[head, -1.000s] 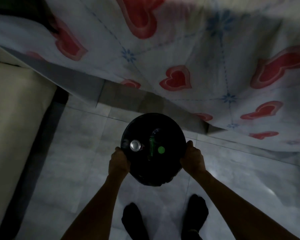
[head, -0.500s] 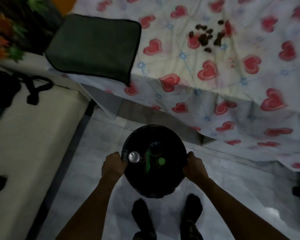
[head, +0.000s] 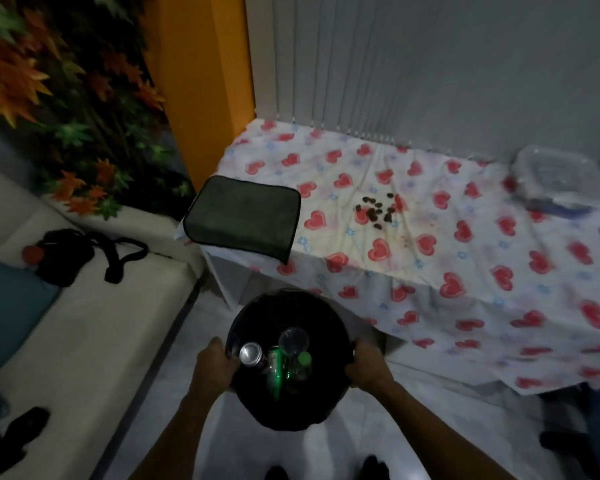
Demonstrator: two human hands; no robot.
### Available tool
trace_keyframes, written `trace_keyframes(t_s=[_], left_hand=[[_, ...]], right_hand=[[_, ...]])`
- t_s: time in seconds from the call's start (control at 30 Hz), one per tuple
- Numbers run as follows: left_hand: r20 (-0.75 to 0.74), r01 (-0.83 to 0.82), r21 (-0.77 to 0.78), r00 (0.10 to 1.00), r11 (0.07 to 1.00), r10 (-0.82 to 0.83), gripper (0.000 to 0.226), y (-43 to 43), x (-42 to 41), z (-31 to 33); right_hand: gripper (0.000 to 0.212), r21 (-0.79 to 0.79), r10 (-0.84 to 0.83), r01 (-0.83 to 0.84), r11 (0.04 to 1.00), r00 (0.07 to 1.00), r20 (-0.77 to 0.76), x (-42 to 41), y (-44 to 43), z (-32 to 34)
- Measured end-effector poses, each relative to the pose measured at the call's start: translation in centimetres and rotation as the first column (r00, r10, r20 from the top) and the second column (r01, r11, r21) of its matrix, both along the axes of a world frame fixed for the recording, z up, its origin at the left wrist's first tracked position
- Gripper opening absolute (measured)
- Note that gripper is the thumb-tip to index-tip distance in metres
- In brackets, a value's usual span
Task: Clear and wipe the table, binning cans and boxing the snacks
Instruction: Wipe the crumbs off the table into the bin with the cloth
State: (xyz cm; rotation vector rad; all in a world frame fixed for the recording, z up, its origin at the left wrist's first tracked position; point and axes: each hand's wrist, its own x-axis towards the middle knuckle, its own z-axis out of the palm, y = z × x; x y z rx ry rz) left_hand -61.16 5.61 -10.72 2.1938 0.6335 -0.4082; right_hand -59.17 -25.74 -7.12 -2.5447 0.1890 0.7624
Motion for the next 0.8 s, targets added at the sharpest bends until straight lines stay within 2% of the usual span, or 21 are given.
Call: trace_keyframes(t_s=[0.07,0.1,0.17,0.2,0.3,0.37,0.43,0.57,0.7,0.8], left_hand=[[-0.004,0.011,-0.03,1.0,0.999,-0.011,0.041,1.3,0.4,1.3],[-0.006,0.023,-0.037,1.0,0.999,-0.023,0.044,1.9,0.6,1.4],[-0.002,0.012,-0.063,1.0,0.998,-0.012,0.049,3.0,1.3,2.0],[-0.007,-0.008,-0.091,1.0,0.996,0.008,0.052,3.5,1.6,2.1],[-0.021,-0.051,-0.163,0.999,0.985,0.048,0.055,5.6,2.7,0.6],[-0.021,-0.072,-0.185,0.997,0.98,0.069,0.056,6.5,3.3,-0.1],[-0.029,-0.079,-0.186,0.997,0.979,0.075,0.059,7.3,4.1,-0.7],[-0.075,-0.094,-0.23,0.994,0.969,0.079,0.056,8.5,5.7,-1.1],[-0.122,-0.103,-0.246,0.99,0.964,0.074,0.046,7.1,6.6,5.3],[-0.206,-0.11,-0.274,0.977,0.956,0.054,0.041,7.1,8.4,5.7]], right_hand=[[0.008,-0.042,0.066,-0.066,0.997,0.998,-0.006,0.6,0.6,2.1],[0.01,-0.05,0.092,-0.093,0.994,0.996,-0.016,1.0,0.8,2.8],[0.029,-0.054,0.1,-0.101,0.993,0.995,-0.013,2.0,1.2,3.9],[0.028,-0.059,0.109,-0.11,0.992,0.994,-0.015,2.6,1.4,4.2],[0.002,-0.061,0.122,-0.125,0.99,0.991,-0.053,4.5,2.0,4.6],[0.028,-0.101,0.14,-0.142,0.985,0.99,-0.027,6.4,2.6,4.7],[0.044,-0.145,0.151,-0.143,0.979,0.987,0.048,8.6,3.6,5.7],[0.05,-0.156,0.165,-0.134,0.979,0.964,0.208,14.6,6.5,7.2],[0.053,-0.157,0.244,-0.206,0.966,0.928,0.281,21.2,10.7,7.5],[0.059,-0.181,0.334,-0.292,0.939,0.897,0.289,26.1,13.9,6.7]])
